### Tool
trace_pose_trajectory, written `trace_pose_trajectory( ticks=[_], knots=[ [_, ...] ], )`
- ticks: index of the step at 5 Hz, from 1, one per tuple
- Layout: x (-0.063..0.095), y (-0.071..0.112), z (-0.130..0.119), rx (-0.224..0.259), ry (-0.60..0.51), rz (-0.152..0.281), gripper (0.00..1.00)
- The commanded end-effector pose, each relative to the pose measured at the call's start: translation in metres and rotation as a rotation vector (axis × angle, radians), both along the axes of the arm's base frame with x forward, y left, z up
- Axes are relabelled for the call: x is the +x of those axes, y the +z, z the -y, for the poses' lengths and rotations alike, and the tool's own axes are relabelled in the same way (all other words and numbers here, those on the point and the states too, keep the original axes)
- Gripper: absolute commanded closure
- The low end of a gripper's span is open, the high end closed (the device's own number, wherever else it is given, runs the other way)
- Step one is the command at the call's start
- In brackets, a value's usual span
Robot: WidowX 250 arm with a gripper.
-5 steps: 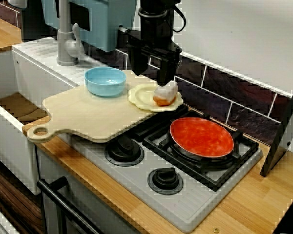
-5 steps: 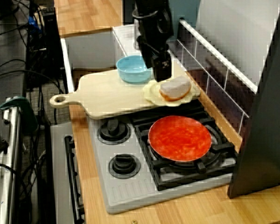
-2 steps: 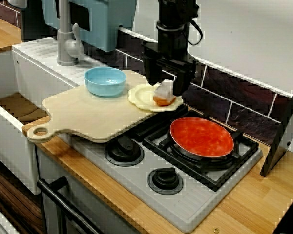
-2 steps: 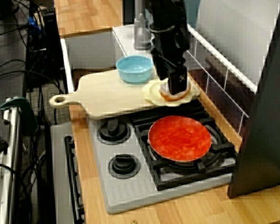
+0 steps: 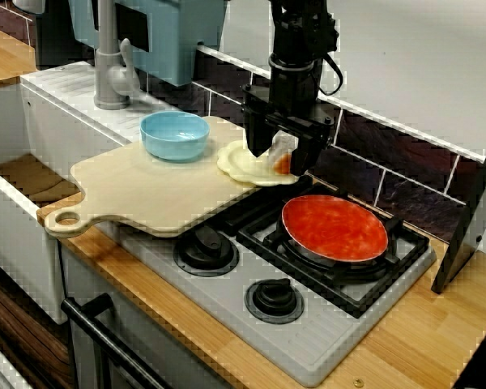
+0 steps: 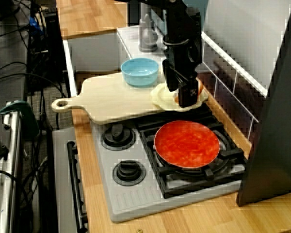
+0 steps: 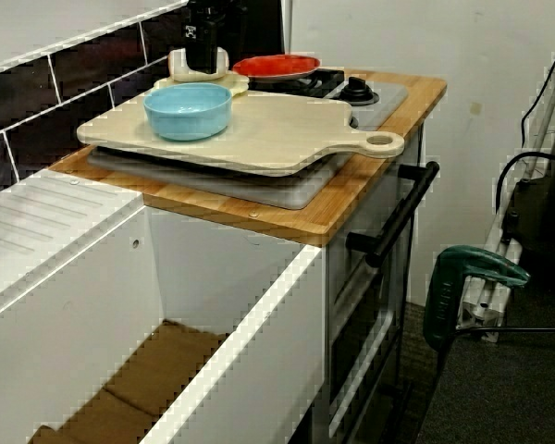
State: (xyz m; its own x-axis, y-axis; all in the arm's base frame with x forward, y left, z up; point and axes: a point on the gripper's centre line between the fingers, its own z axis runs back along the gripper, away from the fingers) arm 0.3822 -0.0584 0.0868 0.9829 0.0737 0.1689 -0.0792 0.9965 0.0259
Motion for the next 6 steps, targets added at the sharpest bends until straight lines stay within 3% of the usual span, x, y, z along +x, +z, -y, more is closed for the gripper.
trace_pose_trajectory(
  ticks=[1,2,4,6],
  knots=[
    [0.006,0.009,-0.007,-0.021,0.002,0.02,0.22],
    [0.004,0.01,-0.01,-0.026,0.007,0.018,1.0],
    [-0.001,0.019,-0.016,-0.054,0.008,0.025,1.0],
    [-0.006,0.044,-0.023,-0.114,-0.041,0.043,1.0]
  ],
)
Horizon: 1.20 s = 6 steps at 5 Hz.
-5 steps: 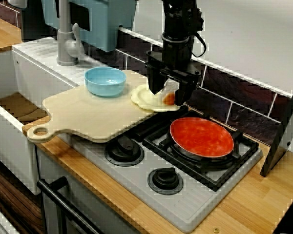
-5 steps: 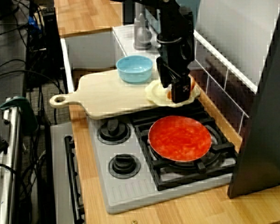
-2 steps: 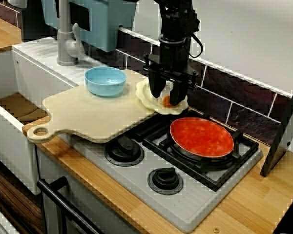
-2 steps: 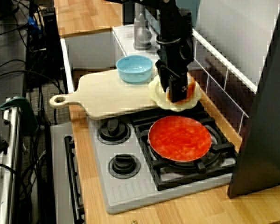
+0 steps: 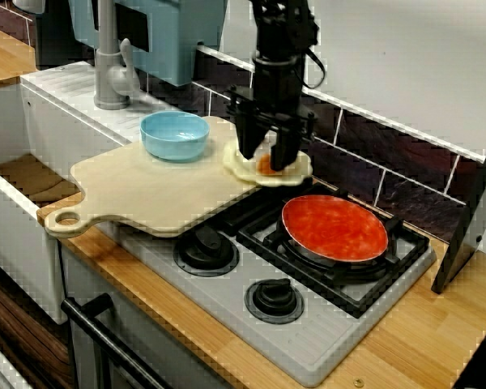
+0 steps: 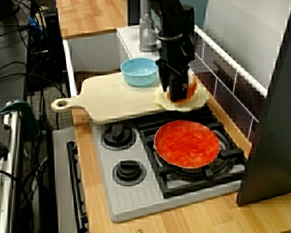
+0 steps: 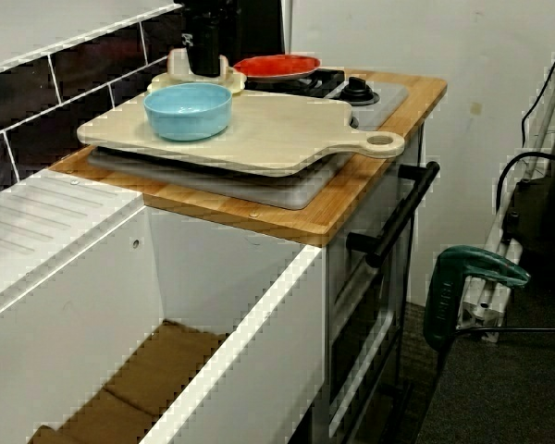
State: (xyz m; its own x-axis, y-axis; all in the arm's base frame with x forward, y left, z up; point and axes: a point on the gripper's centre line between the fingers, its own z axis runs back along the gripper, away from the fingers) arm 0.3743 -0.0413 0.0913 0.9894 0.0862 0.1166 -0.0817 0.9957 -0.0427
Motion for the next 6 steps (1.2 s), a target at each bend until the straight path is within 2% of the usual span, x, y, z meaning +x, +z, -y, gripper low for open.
trace_pose_trajectory(
  ticks=[1,2,3,4,5,6],
  knots=[
    [-0.004,0.046,0.0,-0.062,-0.125,0.115,1.0],
    [-0.012,0.05,0.01,-0.104,-0.216,0.132,1.0],
    [-0.02,0.055,0.02,-0.124,-0.292,0.143,1.0],
    [-0.024,0.06,0.029,-0.16,-0.374,0.139,1.0],
    [-0.028,0.063,0.038,-0.249,-0.51,0.104,1.0],
    [-0.027,0.063,0.042,-0.26,-0.559,0.094,1.0]
  ],
)
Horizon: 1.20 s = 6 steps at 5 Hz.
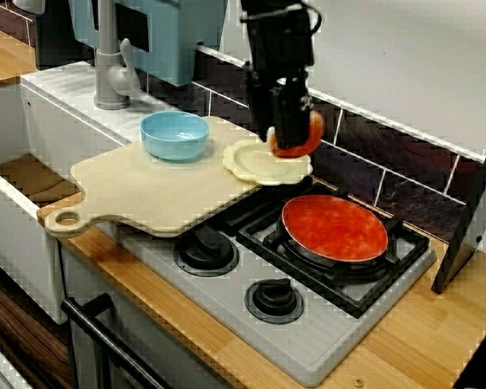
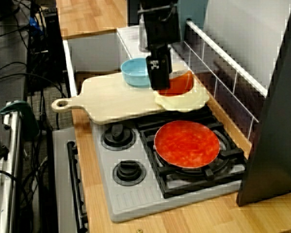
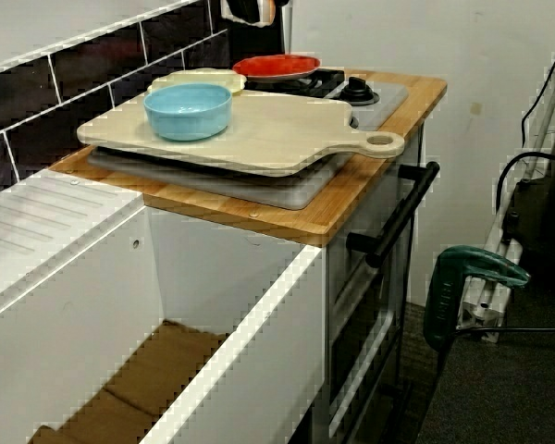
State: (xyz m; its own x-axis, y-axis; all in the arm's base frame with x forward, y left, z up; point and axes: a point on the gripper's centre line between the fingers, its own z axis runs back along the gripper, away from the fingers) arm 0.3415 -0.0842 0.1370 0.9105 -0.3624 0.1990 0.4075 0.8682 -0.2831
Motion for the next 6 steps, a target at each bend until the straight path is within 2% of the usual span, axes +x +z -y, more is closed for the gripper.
trace_pose_trajectory(
  ticks=[1,4,6],
  knots=[
    [0.006,0.018,0.005,-0.021,-0.094,0.055,1.0],
    [-0.001,0.009,0.043,-0.004,-0.187,0.035,1.0],
    [-0.013,-0.009,0.071,0.015,-0.252,0.005,1.0]
  ],
)
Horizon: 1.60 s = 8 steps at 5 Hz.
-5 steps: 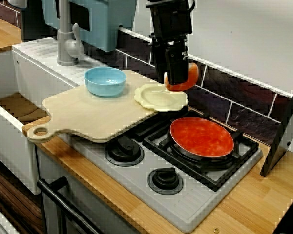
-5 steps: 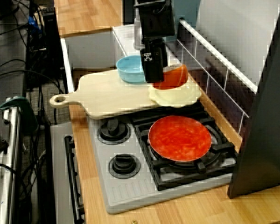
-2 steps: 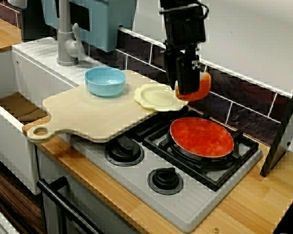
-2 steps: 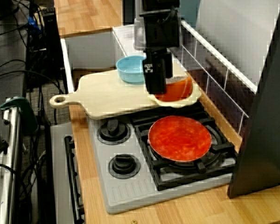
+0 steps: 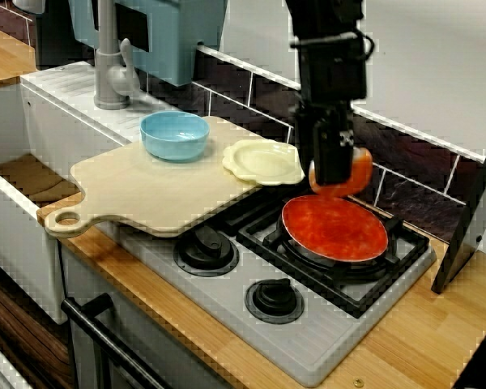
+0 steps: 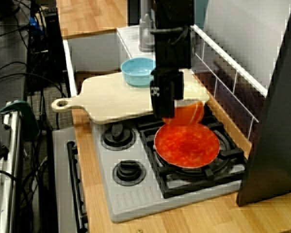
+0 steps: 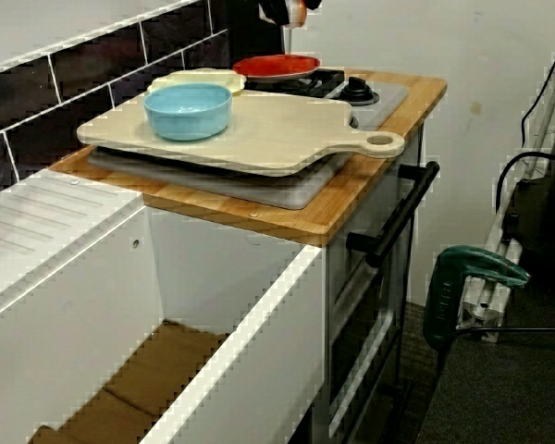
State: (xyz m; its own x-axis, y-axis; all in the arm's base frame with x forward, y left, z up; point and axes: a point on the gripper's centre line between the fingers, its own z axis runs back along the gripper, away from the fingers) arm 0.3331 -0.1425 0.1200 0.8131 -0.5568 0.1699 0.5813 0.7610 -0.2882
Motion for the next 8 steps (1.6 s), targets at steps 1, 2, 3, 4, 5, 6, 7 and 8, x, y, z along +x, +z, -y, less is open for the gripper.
trace_pose_trajectory(
  ticks=[1,2,3,4,5,6,7,8],
  knots=[
    [-0.009,0.001,0.021,0.01,-0.048,0.029,1.0],
    [-0.008,-0.007,0.023,0.017,-0.047,0.018,1.0],
    [-0.003,-0.014,0.023,0.025,-0.038,0.01,1.0],
    [0.003,-0.018,0.022,0.026,-0.025,0.002,1.0],
    [0.009,-0.018,0.02,0.027,-0.017,-0.01,1.0],
    [0.015,-0.017,0.015,0.034,-0.003,-0.019,1.0],
    [0.019,-0.015,0.008,0.038,-0.013,-0.03,0.0],
    [0.016,-0.009,0.002,0.036,-0.021,-0.038,0.0]
  ],
)
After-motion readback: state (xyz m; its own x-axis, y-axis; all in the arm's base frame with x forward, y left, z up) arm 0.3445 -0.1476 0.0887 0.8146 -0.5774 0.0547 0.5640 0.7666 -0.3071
